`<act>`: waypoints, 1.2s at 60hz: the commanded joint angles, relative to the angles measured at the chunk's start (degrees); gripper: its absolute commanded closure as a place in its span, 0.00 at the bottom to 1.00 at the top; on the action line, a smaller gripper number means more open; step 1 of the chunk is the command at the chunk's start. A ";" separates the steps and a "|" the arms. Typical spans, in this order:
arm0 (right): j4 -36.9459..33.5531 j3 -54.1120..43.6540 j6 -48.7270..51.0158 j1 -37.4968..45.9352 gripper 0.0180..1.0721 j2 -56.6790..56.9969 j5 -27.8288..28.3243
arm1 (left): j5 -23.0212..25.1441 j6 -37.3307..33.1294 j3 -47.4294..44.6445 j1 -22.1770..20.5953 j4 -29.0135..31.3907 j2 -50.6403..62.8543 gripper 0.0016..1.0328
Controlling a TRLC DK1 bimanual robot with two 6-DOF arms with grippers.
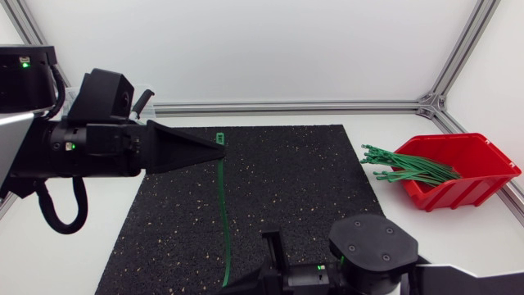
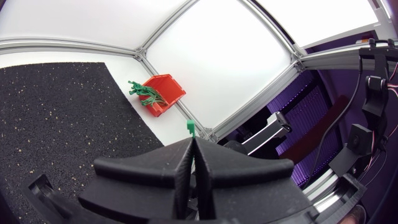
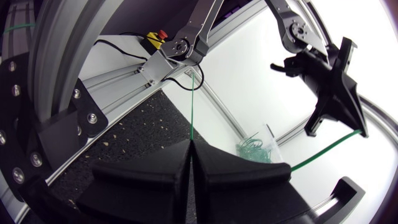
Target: Take a green cable tie from the red box, thread the tail through the head to close it, then place it in the transparent bin on the left.
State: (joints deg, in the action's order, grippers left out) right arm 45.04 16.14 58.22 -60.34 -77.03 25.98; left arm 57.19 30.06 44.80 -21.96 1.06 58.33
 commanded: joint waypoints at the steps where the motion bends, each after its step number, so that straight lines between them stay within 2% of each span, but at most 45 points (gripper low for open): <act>1: -7.42 2.40 -5.04 -0.48 0.95 4.96 0.30 | -1.03 2.72 -1.47 -1.60 -0.53 -2.34 0.96; 3: -11.81 3.81 -6.98 -0.40 0.95 6.72 0.30 | -1.47 2.98 -1.64 -2.13 -0.71 -2.87 0.96; 14: -24.47 8.03 -16.82 -0.48 0.95 13.93 1.53 | -5.77 6.67 -3.66 -5.55 -4.66 -5.24 0.96; 25: -31.41 11.19 -26.84 -0.31 0.95 17.97 3.38 | -8.15 8.70 -4.63 -8.02 -6.69 -7.52 0.96; 32: -35.46 13.30 -29.30 -0.40 0.95 21.58 4.96 | -9.73 10.98 -5.77 -9.51 -9.06 -7.96 0.96; 46: -38.88 17.08 -37.12 0.22 0.95 26.06 9.79 | -11.57 12.30 -6.65 -11.53 -10.73 -10.07 0.96; 54: -45.48 22.35 -43.45 1.63 0.95 26.59 8.74 | -11.92 12.56 -7.18 -11.97 -11.34 -10.16 0.96; 60: -47.85 24.46 -46.53 2.33 0.95 26.59 8.83 | -11.92 12.56 -7.27 -11.88 -11.87 -10.25 0.96; 65: -47.85 25.43 -50.13 2.33 0.95 27.20 9.36 | -11.92 12.56 -7.27 -11.79 -12.13 -10.25 0.96; 72: -46.00 25.87 -61.03 3.30 0.95 28.34 10.59 | -11.92 12.47 -7.27 -11.53 -12.57 -10.25 0.96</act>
State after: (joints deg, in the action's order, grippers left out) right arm -1.52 40.62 5.96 -58.06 -49.71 35.83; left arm 45.04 40.97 38.50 -33.45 -10.57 48.69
